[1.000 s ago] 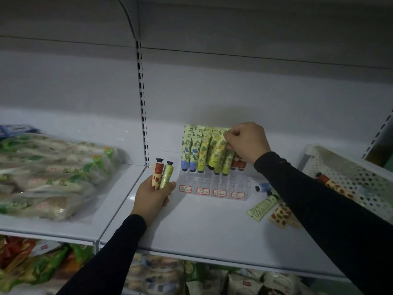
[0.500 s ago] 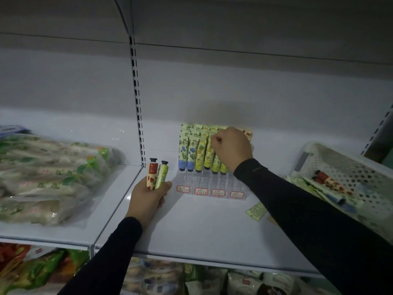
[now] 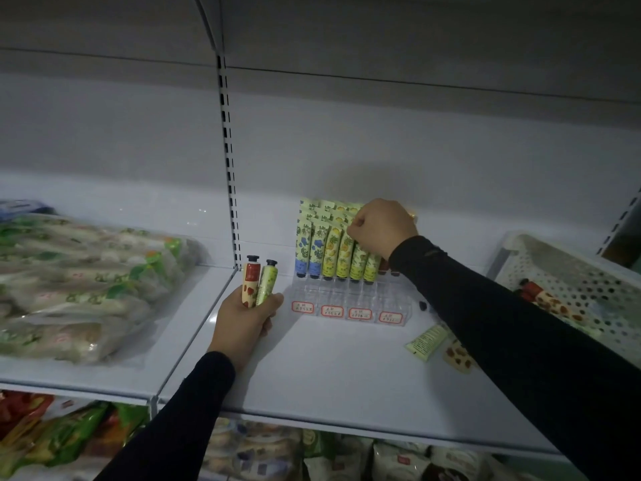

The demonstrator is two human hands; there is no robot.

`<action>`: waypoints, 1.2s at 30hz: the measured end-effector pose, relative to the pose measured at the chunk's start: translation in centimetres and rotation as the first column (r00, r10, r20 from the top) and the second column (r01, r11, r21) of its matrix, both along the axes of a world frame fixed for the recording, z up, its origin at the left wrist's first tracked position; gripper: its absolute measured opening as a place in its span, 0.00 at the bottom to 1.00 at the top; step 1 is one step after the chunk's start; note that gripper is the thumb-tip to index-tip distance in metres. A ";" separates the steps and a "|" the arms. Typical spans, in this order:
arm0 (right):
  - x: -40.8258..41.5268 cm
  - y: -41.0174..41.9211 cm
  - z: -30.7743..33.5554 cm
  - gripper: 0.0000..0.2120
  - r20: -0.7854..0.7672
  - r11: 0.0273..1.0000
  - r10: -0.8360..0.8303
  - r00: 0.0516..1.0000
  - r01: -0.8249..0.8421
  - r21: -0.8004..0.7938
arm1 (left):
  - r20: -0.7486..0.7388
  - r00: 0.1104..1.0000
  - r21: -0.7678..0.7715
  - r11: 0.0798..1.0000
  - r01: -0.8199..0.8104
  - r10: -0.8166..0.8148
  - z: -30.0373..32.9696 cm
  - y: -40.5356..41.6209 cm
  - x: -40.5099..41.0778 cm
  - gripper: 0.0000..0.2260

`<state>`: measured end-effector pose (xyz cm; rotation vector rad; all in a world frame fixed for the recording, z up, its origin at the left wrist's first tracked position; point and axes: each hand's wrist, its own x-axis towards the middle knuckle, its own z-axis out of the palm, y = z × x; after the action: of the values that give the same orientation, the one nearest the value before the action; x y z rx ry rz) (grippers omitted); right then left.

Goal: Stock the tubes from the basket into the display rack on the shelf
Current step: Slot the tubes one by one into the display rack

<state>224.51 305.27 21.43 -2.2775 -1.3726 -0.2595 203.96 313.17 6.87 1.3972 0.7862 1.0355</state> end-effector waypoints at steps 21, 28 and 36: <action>1.7 0.5 0.3 0.13 -0.092 0.999 0.042 0.995 -0.044 -0.017 | -0.003 1.000 0.020 1.000 0.007 -0.007 0.1 -0.1 -0.1 0.09; 1.5 0.8 0.4 0.12 -0.076 0.998 0.050 0.996 -0.053 -0.032 | -0.012 1.000 0.020 1.000 0.009 -0.009 -0.1 0.0 0.0 0.08; 1.0 0.8 0.7 0.16 -0.033 0.998 0.032 0.999 -0.033 -0.058 | -0.009 1.000 0.010 1.000 0.007 -0.007 0.0 0.0 0.1 0.08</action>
<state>225.51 306.09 22.11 -2.2943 -1.4171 -0.1739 204.06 313.19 6.84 1.4132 0.7831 1.0291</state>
